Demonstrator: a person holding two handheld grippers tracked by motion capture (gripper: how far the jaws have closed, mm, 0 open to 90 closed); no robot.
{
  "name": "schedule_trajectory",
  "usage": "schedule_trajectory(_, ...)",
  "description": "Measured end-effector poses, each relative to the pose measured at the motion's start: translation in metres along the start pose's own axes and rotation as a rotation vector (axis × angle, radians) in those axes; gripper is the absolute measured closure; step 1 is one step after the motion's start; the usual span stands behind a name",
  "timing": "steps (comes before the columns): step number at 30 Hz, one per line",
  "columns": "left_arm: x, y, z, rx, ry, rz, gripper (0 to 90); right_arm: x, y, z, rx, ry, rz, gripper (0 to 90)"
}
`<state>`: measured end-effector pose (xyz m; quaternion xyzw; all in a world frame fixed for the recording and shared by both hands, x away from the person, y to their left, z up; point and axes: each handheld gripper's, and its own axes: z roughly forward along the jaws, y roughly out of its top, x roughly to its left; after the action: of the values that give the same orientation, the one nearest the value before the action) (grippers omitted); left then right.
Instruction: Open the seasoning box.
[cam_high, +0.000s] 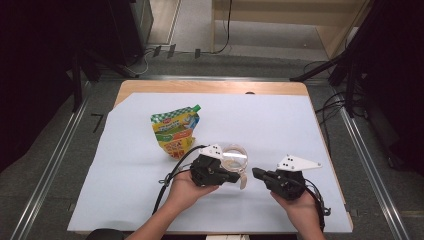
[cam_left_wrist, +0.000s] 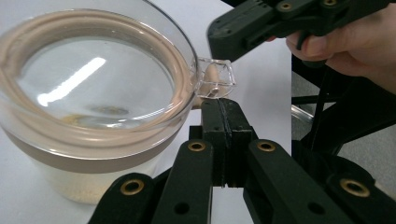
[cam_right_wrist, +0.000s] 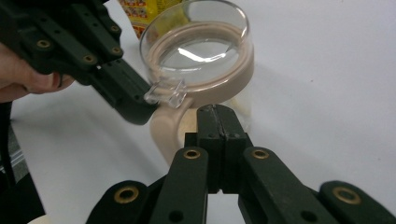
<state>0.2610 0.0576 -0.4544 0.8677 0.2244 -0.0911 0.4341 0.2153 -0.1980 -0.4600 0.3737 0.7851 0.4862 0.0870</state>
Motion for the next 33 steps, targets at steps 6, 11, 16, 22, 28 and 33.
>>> schedule_trajectory(6, 0.002, -0.005, -0.016, 0.048, -0.011, 0.020, 90.0, 0.014, -0.007, -0.004, 0.028, 0.021, -0.008, 90.0)
schedule_trajectory(11, 0.011, -0.008, -0.031, 0.011, 0.008, -0.014, 87.4, 0.028, -0.011, 0.002, 0.048, 0.069, -0.027, 90.0)
schedule_trajectory(16, 0.018, -0.013, -0.040, -0.015, 0.017, -0.049, 75.8, 0.036, -0.013, 0.017, 0.078, 0.098, -0.048, 90.0)
schedule_trajectory(22, 0.022, -0.018, -0.046, -0.027, 0.039, -0.069, 63.8, 0.038, -0.014, 0.030, 0.092, 0.092, -0.056, 90.0)
schedule_trajectory(28, 0.028, -0.021, -0.047, -0.044, 0.075, -0.052, 50.3, 0.036, -0.013, 0.031, 0.081, 0.071, -0.053, 90.0)
schedule_trajectory(33, 0.031, -0.022, -0.046, -0.031, 0.079, -0.055, 48.8, 0.034, -0.013, 0.030, 0.079, 0.070, -0.056, 90.0)
